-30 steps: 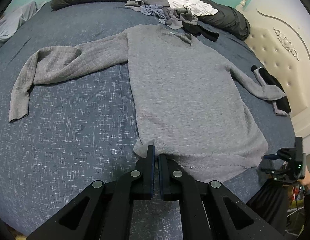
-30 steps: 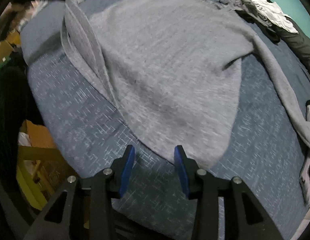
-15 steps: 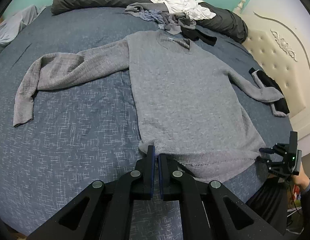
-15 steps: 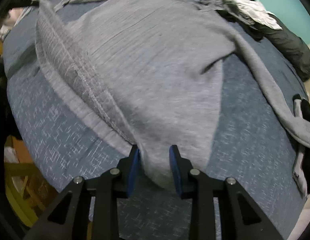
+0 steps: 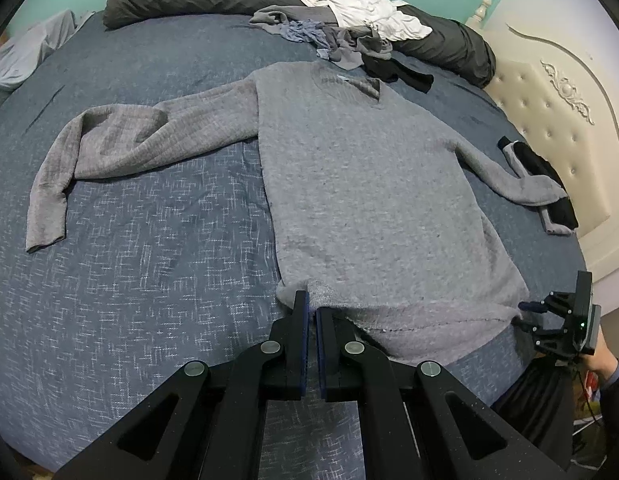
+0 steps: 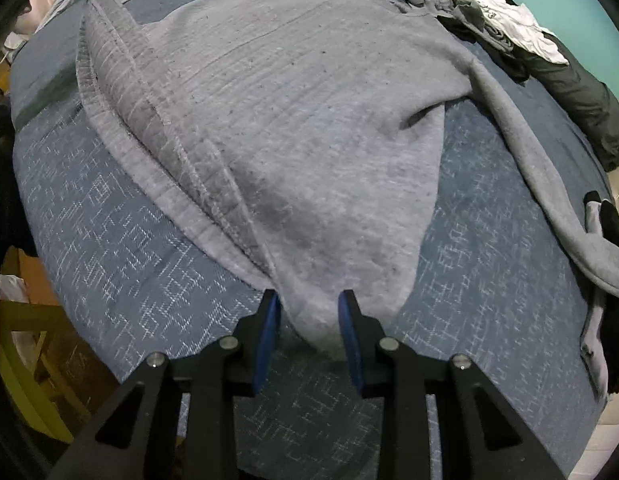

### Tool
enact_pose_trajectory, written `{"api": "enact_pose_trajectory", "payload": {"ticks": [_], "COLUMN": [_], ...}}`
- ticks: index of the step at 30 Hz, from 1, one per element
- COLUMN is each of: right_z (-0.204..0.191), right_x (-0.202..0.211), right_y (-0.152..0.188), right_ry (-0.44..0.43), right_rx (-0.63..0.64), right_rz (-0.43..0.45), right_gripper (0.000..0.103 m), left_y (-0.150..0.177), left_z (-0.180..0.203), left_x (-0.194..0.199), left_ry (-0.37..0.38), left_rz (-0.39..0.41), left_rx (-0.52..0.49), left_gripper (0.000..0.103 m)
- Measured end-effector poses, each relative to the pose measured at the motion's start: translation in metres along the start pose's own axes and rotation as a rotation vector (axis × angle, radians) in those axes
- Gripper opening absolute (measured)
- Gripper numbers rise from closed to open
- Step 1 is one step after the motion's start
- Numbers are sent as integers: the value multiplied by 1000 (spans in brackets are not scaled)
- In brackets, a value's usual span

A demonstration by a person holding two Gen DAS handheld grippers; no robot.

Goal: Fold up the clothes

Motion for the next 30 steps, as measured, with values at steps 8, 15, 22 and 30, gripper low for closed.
{"api": "enact_pose_trajectory", "payload": {"ticks": [8, 15, 22, 30], "right_z": [-9, 16, 61, 105], "right_x": [0, 23, 86, 161], "right_y": [-7, -13, -41, -64], "right_ry": [-26, -28, 21, 52], "right_rx": [-13, -119, -229, -328], "right_rz": [9, 79, 221, 352], "right_gripper": [7, 3, 2, 2], "left_y": [0, 5, 2, -8], "left_z": [3, 3, 15, 53], "left_x": [4, 11, 42, 86], "left_ry": [-1, -3, -20, -15], "left_rz": [3, 13, 37, 81], "left_rx": [-12, -17, -71, -169], "left_gripper": [3, 3, 3, 3]}}
Point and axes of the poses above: each gripper's, at about its wrist camera, not at the fingertips, and x roughly against the way its jaws point, z to its right, y to its underside, the point moved 8 cm from there along -x, roughly the way its jaws point, and after that the axes turned 9 degrees about y, right-handed, at the moved point
